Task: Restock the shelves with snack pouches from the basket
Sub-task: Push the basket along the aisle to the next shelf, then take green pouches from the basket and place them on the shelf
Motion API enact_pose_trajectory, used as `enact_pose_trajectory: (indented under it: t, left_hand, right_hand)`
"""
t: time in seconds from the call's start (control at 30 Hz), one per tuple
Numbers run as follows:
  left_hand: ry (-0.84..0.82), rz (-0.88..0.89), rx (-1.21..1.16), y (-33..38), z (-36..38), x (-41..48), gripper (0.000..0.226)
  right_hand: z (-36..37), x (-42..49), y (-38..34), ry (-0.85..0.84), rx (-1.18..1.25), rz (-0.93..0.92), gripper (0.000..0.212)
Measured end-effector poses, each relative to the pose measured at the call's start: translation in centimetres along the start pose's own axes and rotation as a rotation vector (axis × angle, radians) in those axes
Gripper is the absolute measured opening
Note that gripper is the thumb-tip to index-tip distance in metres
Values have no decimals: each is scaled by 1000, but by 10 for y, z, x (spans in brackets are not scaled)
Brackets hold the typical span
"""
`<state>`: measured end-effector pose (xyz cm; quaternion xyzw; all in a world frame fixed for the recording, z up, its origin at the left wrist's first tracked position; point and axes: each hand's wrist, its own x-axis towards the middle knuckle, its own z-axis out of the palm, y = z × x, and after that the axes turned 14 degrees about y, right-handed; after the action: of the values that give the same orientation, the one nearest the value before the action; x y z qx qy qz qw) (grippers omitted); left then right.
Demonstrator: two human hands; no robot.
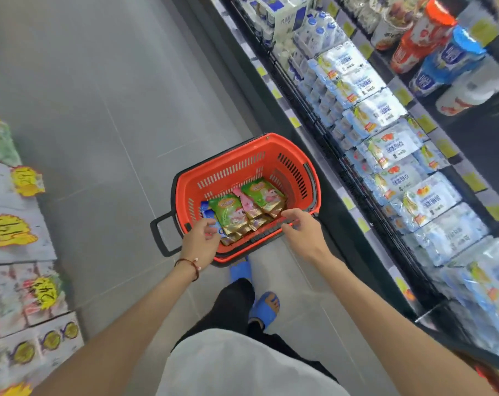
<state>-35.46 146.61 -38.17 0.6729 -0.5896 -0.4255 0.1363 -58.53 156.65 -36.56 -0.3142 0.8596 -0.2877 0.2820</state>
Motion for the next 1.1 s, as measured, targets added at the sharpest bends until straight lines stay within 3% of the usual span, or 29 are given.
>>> enact_pose_trajectory:
  t: [0.33, 0.7, 0.87, 1.0, 1.1]
  left_hand:
    - [41, -202, 26, -29, 74, 75, 29]
    - [103, -390, 154, -110, 213, 171, 29]
    - [71, -441, 239, -164, 273, 232, 29]
    - [18, -454, 307, -209, 313, 289, 47]
    - [73, -472, 392, -250, 343, 330, 72]
  right_hand:
    - [47, 121, 25, -132, -113, -84, 28]
    - [157, 258, 144, -398, -312, -85, 27]
    - [226, 327, 203, -420, -417, -149, 29]
    - [283, 376, 250, -392, -537, -266, 31]
    - [320, 409, 285, -339, -571, -259, 34]
